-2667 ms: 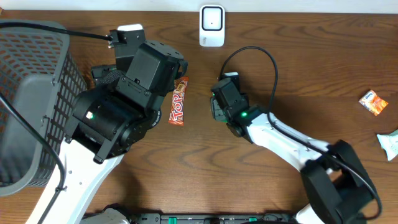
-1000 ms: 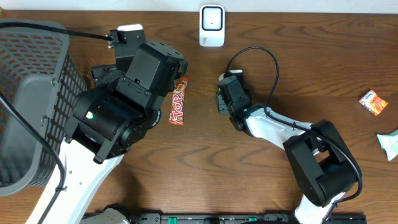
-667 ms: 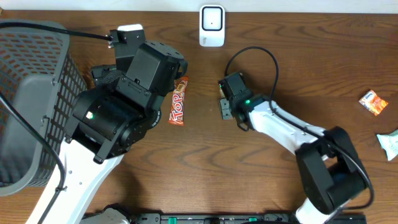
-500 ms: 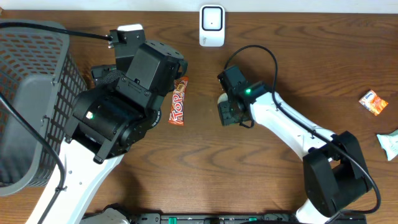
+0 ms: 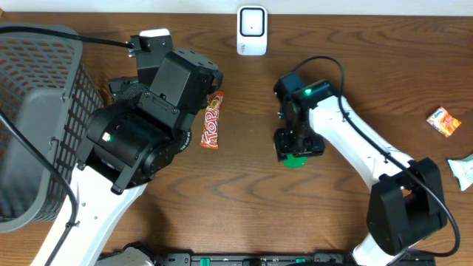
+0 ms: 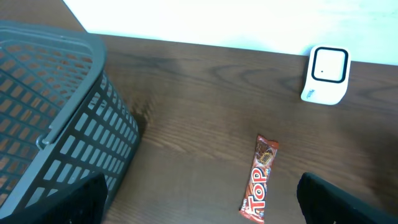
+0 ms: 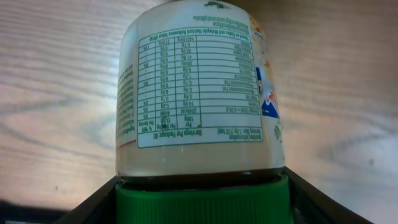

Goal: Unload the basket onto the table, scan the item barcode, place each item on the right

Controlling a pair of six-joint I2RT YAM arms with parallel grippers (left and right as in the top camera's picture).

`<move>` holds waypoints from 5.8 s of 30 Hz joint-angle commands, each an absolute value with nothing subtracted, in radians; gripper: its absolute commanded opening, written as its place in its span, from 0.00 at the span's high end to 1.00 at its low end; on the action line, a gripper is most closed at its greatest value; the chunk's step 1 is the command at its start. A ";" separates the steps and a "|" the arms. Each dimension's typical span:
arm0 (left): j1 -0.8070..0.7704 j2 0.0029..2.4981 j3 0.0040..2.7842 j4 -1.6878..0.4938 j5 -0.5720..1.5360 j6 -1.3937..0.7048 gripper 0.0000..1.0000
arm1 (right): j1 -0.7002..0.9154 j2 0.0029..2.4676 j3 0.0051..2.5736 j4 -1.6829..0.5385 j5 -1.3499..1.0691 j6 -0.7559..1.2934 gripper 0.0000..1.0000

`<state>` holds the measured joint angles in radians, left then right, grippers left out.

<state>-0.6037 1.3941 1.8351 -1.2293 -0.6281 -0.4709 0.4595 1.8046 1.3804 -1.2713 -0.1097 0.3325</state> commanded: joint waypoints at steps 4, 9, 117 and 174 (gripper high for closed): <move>-0.601 1.393 1.843 -1.230 -0.643 -0.465 0.02 | 0.440 1.776 1.407 -1.388 -0.163 0.312 0.47; -0.601 1.393 1.843 -1.230 -0.643 -0.465 0.02 | 0.438 1.779 1.407 -1.448 -0.164 0.298 0.46; -0.601 1.393 1.843 -1.230 -0.643 -0.465 0.02 | 0.361 1.960 1.526 -1.179 -0.460 0.338 0.56; -0.601 1.393 1.843 -1.230 -0.643 -0.465 0.02 | 0.374 2.463 1.897 0.389 0.078 0.002 0.63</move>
<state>-0.6037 1.3941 1.8351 -1.2293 -0.6281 -0.4706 0.3725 2.4809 1.8744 0.3462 0.0608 0.0139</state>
